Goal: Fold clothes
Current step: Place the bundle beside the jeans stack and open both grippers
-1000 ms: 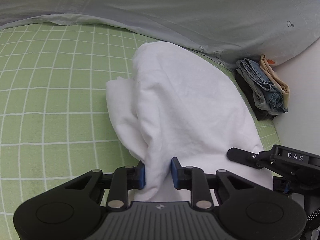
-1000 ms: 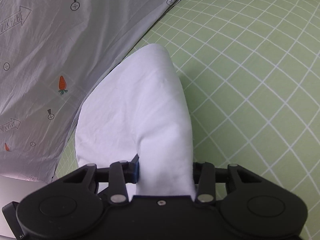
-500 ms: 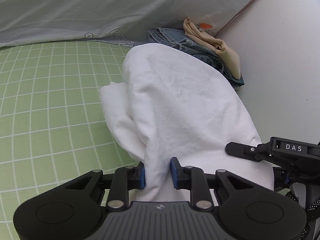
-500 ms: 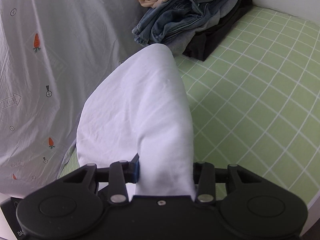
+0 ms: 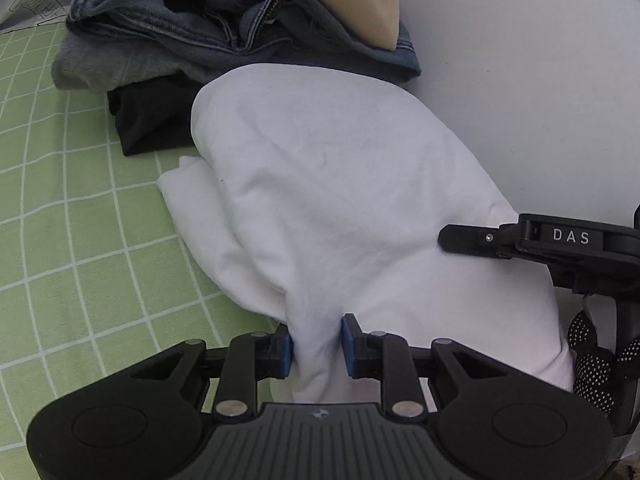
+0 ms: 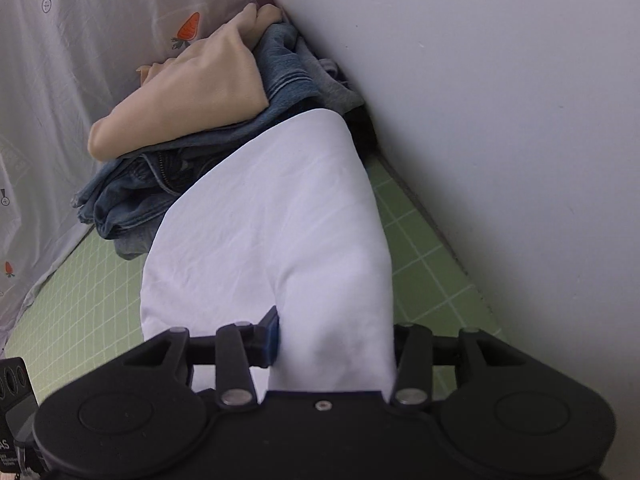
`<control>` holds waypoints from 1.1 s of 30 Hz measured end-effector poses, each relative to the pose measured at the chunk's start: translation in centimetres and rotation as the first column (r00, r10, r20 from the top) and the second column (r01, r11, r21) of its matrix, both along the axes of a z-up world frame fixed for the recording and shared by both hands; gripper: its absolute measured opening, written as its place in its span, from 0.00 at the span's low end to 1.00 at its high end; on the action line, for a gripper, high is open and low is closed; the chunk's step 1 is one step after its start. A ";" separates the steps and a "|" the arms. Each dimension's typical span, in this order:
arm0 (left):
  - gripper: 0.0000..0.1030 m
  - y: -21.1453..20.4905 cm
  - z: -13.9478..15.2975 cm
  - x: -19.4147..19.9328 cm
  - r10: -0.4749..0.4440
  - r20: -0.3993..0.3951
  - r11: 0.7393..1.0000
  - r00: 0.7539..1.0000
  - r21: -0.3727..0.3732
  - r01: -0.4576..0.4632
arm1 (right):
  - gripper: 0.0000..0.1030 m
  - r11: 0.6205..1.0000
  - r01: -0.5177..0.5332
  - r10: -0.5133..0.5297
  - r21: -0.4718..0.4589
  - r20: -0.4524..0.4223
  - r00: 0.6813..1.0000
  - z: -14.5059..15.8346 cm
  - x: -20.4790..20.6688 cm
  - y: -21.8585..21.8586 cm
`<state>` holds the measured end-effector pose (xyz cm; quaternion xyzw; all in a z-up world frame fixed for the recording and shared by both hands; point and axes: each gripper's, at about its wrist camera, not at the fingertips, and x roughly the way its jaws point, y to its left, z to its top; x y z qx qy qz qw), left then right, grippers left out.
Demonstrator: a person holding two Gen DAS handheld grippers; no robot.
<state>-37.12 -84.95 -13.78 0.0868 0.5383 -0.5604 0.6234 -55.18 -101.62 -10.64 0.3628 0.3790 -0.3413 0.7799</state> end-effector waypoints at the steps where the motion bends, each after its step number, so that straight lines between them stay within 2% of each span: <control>1: 0.27 -0.5 -0.5 -0.1 -0.017 0.019 1.000 1.000 0.016 0.016 | 0.48 1.000 -0.006 0.006 -0.002 -0.027 1.000 -1.1 0.3 -0.6; 2: 0.32 -0.7 -0.8 0.0 -0.036 0.034 0.999 0.999 0.014 0.036 | 0.55 1.000 -0.012 0.012 -0.009 -0.053 0.999 -2.1 0.4 -1.0; 4: 0.34 -0.4 -1.0 0.8 -0.058 0.033 0.998 0.998 0.013 0.058 | 0.67 0.999 -0.018 0.016 -0.032 -0.071 0.997 -3.1 0.2 -1.1; 5: 0.37 -0.2 -0.9 1.3 -0.058 0.025 0.998 0.998 0.020 0.058 | 0.71 0.999 -0.019 0.016 -0.044 -0.075 0.997 -3.4 0.0 -1.0; 7: 0.42 0.2 -0.3 1.8 -0.057 0.047 0.998 0.997 0.029 0.056 | 0.73 0.997 -0.024 0.018 -0.067 -0.085 0.996 -3.7 -0.2 -0.7; 10: 0.45 1.4 1.7 2.0 -0.082 0.151 0.997 0.985 0.007 0.081 | 0.75 0.994 -0.039 0.026 -0.099 -0.124 0.992 -3.0 0.6 0.2; 12: 0.52 1.5 3.3 1.9 -0.069 0.227 0.997 0.972 -0.024 0.077 | 0.76 0.991 -0.048 0.029 -0.122 -0.151 0.988 -2.5 1.1 0.8; 16: 0.55 5.3 6.7 2.0 -0.009 0.349 0.990 0.937 -0.130 0.058 | 0.81 0.984 -0.011 -0.022 -0.178 -0.185 0.982 -1.2 1.6 2.6; 18: 0.64 5.6 8.4 1.2 0.026 0.401 0.981 0.916 -0.187 0.054 | 0.86 0.966 0.002 -0.059 -0.259 -0.211 0.976 0.2 1.6 4.3; 19: 0.75 6.4 9.2 1.1 0.046 0.423 0.974 0.905 -0.220 0.054 | 0.88 0.954 0.008 -0.073 -0.298 -0.209 0.975 1.0 1.4 5.2; 20: 0.87 7.1 10.2 0.8 0.071 0.448 0.964 0.891 -0.261 0.055 | 0.89 0.943 0.015 -0.080 -0.331 -0.183 0.980 2.1 0.9 6.3; 21: 0.91 8.6 11.3 0.5 0.093 0.469 0.950 0.878 -0.305 0.062 | 0.91 0.936 0.029 -0.086 -0.351 -0.148 0.985 3.0 0.6 7.4; 22: 0.96 9.8 12.0 0.3 0.113 0.483 0.936 0.869 -0.345 0.070 | 0.98 0.930 0.046 -0.093 -0.364 -0.114 0.989 3.8 0.4 8.4; 23: 0.98 10.9 12.6 0.0 0.133 0.495 0.920 0.859 -0.384 0.079 | 0.99 0.925 0.062 -0.100 -0.376 -0.084 0.991 4.5 0.3 9.5; 25: 1.00 12.9 13.5 -0.4 0.158 0.498 0.897 0.853 -0.434 0.087 | 0.99 0.912 0.088 -0.113 -0.401 -0.038 0.993 5.4 0.2 11.9; 27: 1.00 15.1 14.4 -0.7 0.163 0.479 0.885 0.862 -0.458 0.087 | 0.99 0.898 0.109 -0.127 -0.427 -0.015 0.992 6.0 0.4 14.6; 31: 1.00 18.7 14.6 -1.0 0.140 0.440 0.890 0.887 -0.448 0.082 | 0.99 0.877 0.152 -0.166 -0.456 0.011 0.986 6.9 1.0 20.2; 33: 1.00 20.5 14.4 -1.2 0.138 0.455 0.902 0.880 -0.424 0.077 | 0.99 0.860 0.158 -0.177 -0.486 0.008 0.984 7.3 1.3 23.3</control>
